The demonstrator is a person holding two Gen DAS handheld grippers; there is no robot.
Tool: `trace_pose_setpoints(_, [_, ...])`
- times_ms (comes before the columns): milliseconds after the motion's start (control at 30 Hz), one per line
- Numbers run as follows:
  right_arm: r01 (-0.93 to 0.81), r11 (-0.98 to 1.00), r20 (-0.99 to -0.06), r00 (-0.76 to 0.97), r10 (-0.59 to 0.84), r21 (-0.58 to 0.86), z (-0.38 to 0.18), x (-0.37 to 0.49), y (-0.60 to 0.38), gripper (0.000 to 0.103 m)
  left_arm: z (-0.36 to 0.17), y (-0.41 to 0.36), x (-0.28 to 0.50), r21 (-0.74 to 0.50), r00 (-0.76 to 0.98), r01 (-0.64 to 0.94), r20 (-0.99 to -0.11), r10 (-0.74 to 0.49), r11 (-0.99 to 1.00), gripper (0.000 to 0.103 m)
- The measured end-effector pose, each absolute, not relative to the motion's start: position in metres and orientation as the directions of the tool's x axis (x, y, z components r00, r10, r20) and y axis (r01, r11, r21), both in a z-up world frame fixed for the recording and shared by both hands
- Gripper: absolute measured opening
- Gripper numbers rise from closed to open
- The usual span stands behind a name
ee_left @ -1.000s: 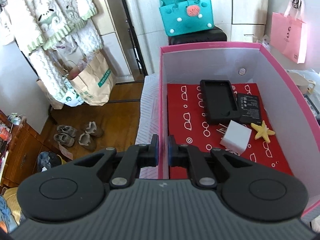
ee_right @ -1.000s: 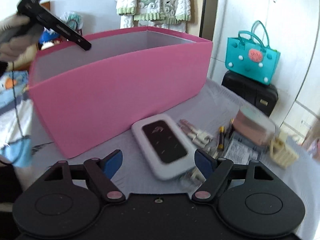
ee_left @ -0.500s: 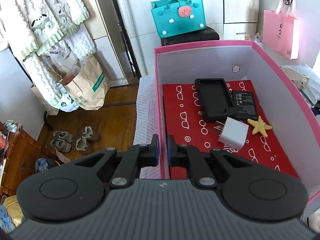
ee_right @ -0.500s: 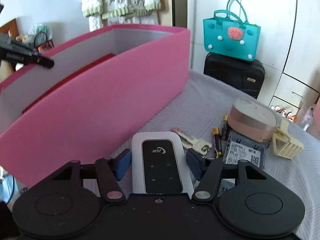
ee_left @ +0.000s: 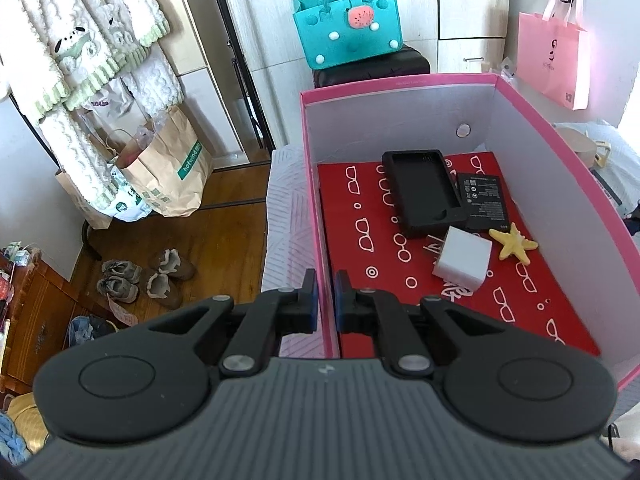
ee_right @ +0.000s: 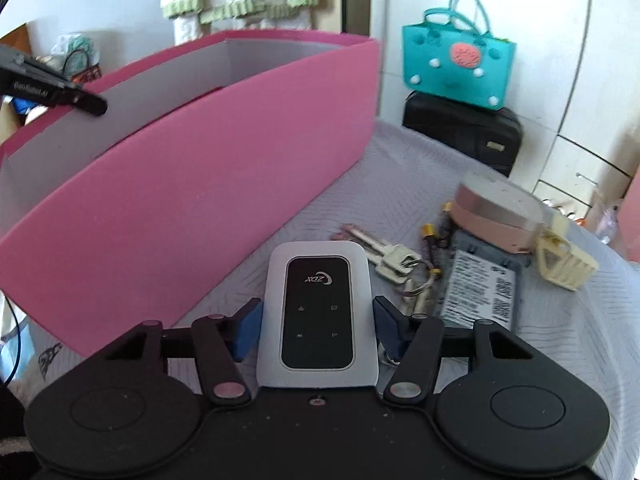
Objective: Organize rigid objects
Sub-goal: 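Close the right tool on the white wifi router and lift it, then carry the white router into the pink box and open the right tool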
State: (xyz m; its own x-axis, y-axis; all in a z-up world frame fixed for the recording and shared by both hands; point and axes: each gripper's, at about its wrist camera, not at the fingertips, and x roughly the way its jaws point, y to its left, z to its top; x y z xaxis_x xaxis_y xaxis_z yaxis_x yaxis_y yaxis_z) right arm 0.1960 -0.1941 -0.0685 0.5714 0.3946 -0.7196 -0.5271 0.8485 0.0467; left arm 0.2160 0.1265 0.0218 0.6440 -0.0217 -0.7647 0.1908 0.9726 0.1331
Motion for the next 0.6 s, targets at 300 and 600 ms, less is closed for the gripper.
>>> trace_pose_setpoints(300, [-0.471,0.878,-0.667,0.626,0.404,0.090,-0.037,0.187,-0.222,0.064,0.021,0.130,0.215,0.094,0.637,0.195,-0.769,-0.053,0.976,0.007])
trace_pose_setpoints(600, [-0.595,0.798,-0.528,0.648,0.549,0.099,0.031,0.175,-0.199,0.065,0.021,0.131,0.214,0.091,0.641,0.194,-0.765,-0.056,0.977,0.007])
